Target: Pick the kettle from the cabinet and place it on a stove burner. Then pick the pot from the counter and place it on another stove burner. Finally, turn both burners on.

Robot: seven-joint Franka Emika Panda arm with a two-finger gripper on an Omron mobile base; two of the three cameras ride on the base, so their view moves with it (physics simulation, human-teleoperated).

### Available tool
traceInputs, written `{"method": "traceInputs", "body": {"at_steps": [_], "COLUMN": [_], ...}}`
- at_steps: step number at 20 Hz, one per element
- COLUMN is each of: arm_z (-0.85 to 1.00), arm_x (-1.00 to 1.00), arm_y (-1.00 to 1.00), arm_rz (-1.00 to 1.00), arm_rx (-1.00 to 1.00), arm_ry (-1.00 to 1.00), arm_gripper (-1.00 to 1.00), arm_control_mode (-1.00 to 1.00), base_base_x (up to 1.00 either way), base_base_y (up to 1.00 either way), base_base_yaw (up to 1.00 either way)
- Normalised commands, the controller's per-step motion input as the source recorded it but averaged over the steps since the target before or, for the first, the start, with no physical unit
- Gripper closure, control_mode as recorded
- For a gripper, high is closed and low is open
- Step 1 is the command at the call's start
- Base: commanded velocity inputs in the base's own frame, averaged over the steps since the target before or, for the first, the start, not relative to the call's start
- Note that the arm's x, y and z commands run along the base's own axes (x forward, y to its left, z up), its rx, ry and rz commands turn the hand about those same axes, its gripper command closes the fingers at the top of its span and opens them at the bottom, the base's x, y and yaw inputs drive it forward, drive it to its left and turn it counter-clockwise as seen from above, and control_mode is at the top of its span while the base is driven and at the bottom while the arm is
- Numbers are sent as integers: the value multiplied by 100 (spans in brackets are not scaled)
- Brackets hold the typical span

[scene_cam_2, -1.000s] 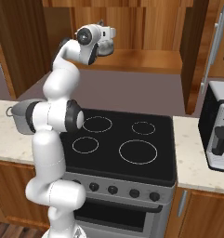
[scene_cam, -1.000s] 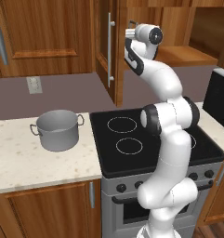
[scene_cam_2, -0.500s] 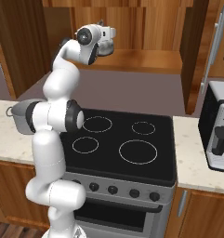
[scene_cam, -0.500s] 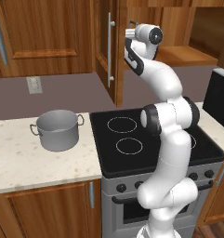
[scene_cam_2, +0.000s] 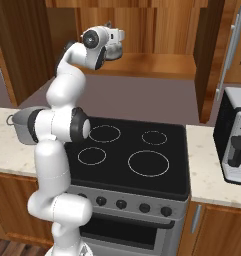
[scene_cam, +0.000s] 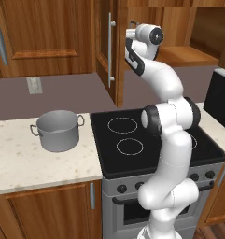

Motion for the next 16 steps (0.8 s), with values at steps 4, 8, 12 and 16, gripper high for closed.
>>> {"method": "traceInputs", "body": {"at_steps": [4,8,12,16], "arm_z": [0,1,2,5], "arm_x": [-26,-54,-49,-49], "arm_y": [0,-3,-14,-16], "arm_rz": [-1,-1,0,0], "arm_rx": [0,1,4,6], "arm_ry": [0,-2,-4,-2], "arm_gripper": [100,100,100,100], "arm_control_mode": [-100,-100,-100,-100], "base_base_x": [0,0,0,0], "base_base_y": [0,0,0,0], "base_base_yaw": [0,0,0,0]}}
